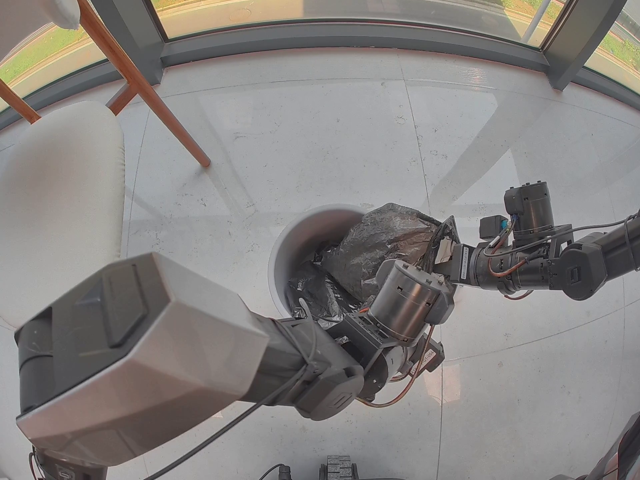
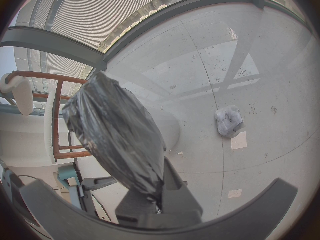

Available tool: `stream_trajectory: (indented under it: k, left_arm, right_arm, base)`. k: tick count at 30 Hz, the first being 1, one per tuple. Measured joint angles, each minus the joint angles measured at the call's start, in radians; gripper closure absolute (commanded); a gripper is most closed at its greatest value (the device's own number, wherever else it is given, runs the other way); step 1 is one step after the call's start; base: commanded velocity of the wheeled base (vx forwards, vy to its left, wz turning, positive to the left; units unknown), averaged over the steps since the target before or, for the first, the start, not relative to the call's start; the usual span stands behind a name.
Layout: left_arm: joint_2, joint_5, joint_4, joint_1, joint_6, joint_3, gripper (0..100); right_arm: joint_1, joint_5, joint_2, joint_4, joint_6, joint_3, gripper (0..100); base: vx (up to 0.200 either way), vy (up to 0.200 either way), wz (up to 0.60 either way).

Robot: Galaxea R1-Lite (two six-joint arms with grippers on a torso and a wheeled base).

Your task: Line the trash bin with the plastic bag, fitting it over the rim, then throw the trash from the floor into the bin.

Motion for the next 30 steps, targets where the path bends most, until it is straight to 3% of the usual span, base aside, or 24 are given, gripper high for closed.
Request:
stream_trajectory:
  k: [15,16,30]
  left_arm:
    - [0.117,-0.004,-0.079,0.006,0.023,-0.093,0]
    - [0.122,-0.004,-0.081,0.009,0.023,-0.098,100]
    - [0.160,-0.015,-0.082,0.082,0.046,-0.130,100]
  right_arm:
    - [0.001,-0.001,-0.007,0.000,0.000,-0.003,100]
    - [0.002,-0.001,-0.008,0.000,0.000,-0.003,100]
    - [0.002,-0.001,-0.023,0.000,0.000,0.000,100]
  base:
    - [0.000,0.000,0.00]
    - [0.000,0.000,0.00]
    - [0.000,0.000,0.00]
